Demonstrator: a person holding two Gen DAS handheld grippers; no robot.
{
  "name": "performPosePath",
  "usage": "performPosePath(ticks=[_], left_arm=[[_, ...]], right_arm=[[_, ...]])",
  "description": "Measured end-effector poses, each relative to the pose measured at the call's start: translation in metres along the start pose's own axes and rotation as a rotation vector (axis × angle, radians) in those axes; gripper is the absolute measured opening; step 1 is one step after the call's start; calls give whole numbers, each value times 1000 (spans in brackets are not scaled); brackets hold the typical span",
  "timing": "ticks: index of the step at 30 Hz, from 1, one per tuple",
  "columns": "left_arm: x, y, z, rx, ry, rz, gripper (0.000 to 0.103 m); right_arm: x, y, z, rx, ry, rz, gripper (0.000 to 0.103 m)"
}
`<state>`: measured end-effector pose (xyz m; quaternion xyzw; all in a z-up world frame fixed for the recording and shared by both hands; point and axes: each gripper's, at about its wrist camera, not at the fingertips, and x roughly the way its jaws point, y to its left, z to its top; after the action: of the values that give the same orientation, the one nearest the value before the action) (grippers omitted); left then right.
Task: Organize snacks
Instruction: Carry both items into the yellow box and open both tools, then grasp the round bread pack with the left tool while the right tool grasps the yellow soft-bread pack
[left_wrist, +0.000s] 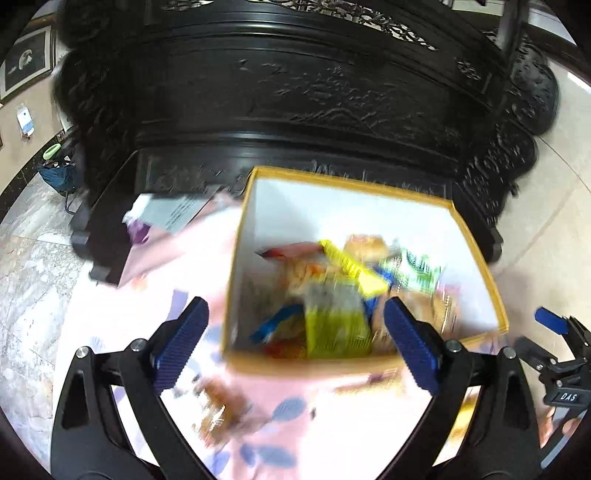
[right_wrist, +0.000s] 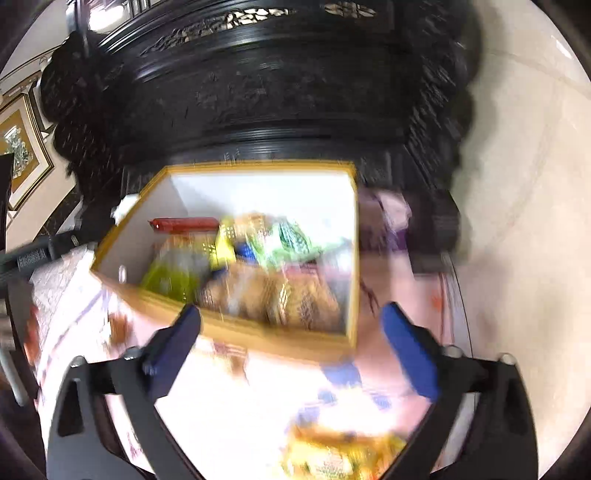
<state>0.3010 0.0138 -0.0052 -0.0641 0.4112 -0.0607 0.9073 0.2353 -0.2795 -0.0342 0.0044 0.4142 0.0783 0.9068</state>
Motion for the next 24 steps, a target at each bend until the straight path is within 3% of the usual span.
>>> performPosePath(ticks=[6,9,12,17,19,24], left_arm=[[-16,33,-82,-35,45,-29,97],[-22,39,-115,-37,62,-30,97],[-30,37,-141,-11,79,-49,97],[-44,33,-162,37,81,-42,97],[-47,32,-165,39,86,-47,97],[-53,34,-169,30,83,-57,97]], right_arm=[[10,-29,-88,26,56,-26,101],[15,-30,-106,37,68,6,101],[11,-10,-116,-83,49,-12,101],[1,12,-129,-295,6,-115,102],[1,16,-134,-399,12,-108,102],[25,-3,-130,-415,91,-149,102]])
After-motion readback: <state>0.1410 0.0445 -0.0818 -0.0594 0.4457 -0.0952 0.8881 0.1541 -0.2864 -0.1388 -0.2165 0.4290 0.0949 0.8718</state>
